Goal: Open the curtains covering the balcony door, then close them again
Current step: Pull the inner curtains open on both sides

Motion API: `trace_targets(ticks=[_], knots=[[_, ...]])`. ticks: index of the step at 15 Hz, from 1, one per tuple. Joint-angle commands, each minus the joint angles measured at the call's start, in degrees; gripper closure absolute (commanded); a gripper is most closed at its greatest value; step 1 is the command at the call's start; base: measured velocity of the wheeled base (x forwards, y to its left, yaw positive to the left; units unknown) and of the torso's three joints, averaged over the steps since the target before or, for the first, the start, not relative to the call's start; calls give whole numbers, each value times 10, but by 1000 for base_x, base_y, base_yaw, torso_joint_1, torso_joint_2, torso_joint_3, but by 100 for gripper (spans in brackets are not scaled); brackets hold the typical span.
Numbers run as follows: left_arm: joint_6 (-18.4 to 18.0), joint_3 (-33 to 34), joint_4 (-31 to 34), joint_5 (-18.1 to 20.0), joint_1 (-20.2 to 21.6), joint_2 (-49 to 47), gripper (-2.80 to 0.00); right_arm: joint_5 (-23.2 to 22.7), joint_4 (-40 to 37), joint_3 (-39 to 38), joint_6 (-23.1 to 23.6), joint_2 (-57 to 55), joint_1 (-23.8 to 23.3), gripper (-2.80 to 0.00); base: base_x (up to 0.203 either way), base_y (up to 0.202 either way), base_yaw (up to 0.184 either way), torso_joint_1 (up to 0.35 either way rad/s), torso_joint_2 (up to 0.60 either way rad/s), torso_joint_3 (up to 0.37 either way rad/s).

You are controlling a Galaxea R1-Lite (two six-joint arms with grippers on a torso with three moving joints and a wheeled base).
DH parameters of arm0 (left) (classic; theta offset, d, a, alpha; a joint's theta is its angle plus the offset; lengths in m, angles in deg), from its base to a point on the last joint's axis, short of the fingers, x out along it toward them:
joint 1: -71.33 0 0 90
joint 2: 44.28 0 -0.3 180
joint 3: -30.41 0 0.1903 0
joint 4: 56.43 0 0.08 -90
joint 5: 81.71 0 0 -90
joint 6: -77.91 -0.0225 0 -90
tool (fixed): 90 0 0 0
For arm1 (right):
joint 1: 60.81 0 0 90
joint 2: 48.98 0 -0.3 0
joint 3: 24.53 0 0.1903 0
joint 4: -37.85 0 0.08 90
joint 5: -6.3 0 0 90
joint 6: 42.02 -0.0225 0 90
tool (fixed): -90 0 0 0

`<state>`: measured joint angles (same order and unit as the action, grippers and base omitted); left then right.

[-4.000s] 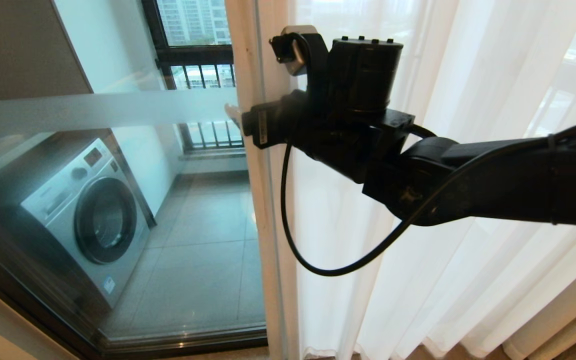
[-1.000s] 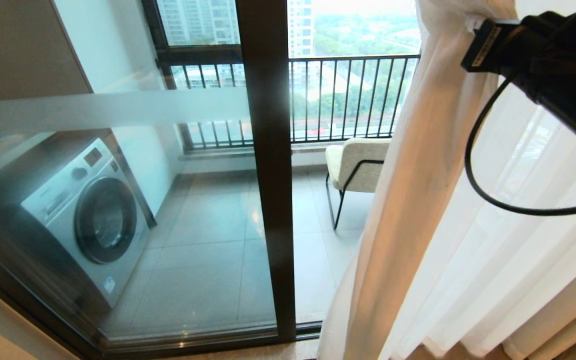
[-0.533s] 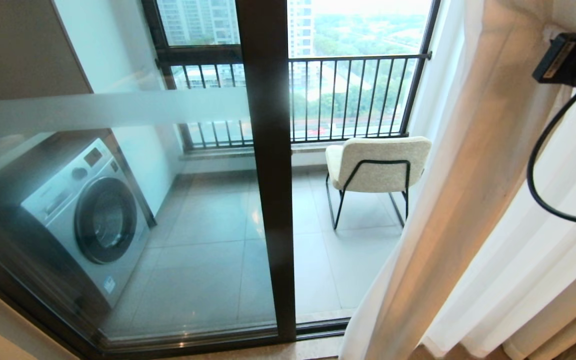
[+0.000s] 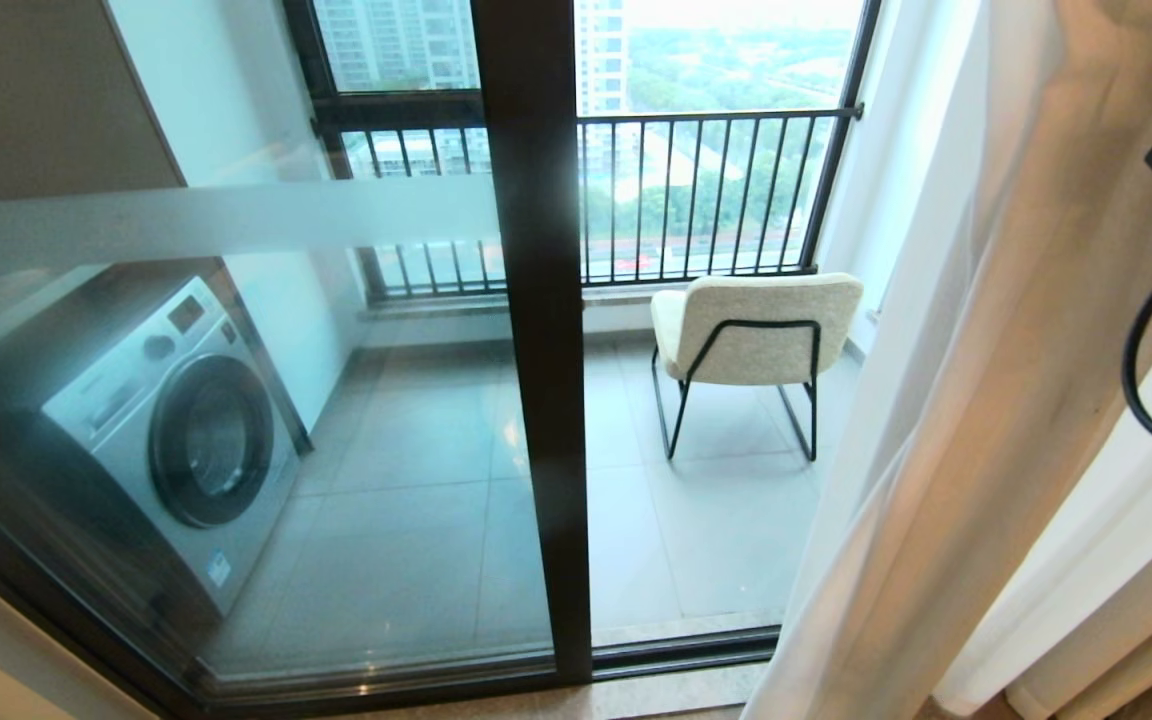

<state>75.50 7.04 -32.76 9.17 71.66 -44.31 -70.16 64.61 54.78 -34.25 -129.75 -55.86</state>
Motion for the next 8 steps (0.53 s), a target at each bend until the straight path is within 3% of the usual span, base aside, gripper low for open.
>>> trace_targets(ticks=[1, 8], knots=[[0, 0, 0, 0, 0, 0, 0, 1, 17, -3, 1, -3, -5, 0, 0, 0, 0, 0, 0, 0], [0, 0, 0, 0, 0, -1, 0, -2, 18, -4, -1, -4, -19, 0, 0, 0, 0, 0, 0, 0]])
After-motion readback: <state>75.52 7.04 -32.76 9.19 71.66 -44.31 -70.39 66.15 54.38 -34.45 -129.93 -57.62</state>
